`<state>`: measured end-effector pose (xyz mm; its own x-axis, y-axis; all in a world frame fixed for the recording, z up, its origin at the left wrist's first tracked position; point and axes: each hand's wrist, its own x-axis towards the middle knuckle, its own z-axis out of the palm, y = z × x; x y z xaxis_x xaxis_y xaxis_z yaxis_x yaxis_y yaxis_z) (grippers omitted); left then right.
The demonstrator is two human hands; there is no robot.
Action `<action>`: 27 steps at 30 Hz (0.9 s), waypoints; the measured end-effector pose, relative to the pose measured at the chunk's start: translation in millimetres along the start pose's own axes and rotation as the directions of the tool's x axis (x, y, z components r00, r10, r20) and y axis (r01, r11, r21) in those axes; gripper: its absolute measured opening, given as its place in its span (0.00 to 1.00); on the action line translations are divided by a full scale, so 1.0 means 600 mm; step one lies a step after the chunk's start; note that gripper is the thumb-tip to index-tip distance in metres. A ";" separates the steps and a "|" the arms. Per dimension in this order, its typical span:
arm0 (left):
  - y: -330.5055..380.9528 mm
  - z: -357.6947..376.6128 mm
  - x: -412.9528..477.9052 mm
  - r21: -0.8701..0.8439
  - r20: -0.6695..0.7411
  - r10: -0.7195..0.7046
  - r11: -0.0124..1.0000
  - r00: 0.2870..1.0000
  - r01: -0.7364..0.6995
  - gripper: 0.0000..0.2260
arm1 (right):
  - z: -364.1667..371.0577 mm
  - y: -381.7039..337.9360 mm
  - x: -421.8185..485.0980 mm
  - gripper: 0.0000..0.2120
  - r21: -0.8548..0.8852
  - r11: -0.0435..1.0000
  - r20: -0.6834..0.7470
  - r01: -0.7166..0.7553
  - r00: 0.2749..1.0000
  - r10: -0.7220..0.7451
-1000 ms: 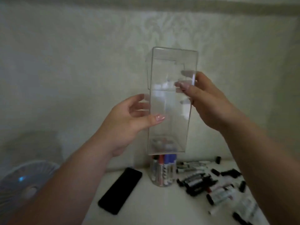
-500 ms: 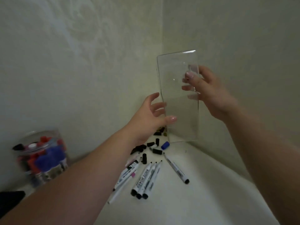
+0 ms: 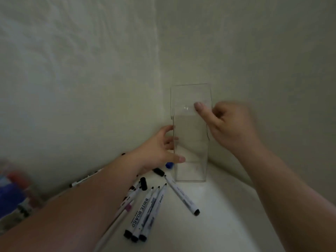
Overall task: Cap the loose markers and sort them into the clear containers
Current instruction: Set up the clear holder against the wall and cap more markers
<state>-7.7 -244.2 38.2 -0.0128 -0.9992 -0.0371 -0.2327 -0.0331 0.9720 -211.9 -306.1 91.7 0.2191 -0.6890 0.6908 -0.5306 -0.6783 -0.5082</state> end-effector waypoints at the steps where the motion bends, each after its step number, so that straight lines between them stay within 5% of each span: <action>1: -0.006 -0.003 0.001 0.017 0.007 -0.002 1.000 1.000 0.002 0.50 | -0.004 -0.012 0.007 0.36 -0.061 0.998 -0.053 0.034 0.998 -0.037; 5: -0.012 -0.009 0.000 0.043 0.033 0.008 0.999 0.999 -0.009 0.48 | -0.013 -0.054 0.062 0.37 0.137 0.986 -0.067 -0.090 0.993 0.100; 9: -0.021 -0.011 -0.005 0.050 0.020 0.017 0.999 1.000 -0.018 0.51 | -0.012 -0.076 0.121 0.31 0.375 0.889 0.077 -0.264 0.964 0.254; 15: -0.030 -0.003 -0.009 0.038 -0.040 0.047 0.998 0.998 -0.045 0.54 | 0.014 -0.048 0.097 0.09 0.245 0.954 0.203 -0.176 0.971 0.127; 21: -0.023 -0.002 -0.024 0.220 -0.067 0.057 0.975 0.996 -0.041 0.51 | 0.028 -0.027 0.036 0.19 0.289 0.956 0.175 -0.052 0.985 0.001; 27: -0.005 0.065 -0.051 0.345 -0.301 0.085 0.938 0.950 0.025 0.54 | 0.043 -0.028 0.026 0.22 0.278 0.960 0.311 0.021 0.944 -0.111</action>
<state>-44.7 -213.0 27.7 0.2604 -0.9583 0.1175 -0.5545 -0.0488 0.8308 -178.3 -312.1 97.8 0.5208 -0.6542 0.5484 -0.2771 -0.7371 -0.6163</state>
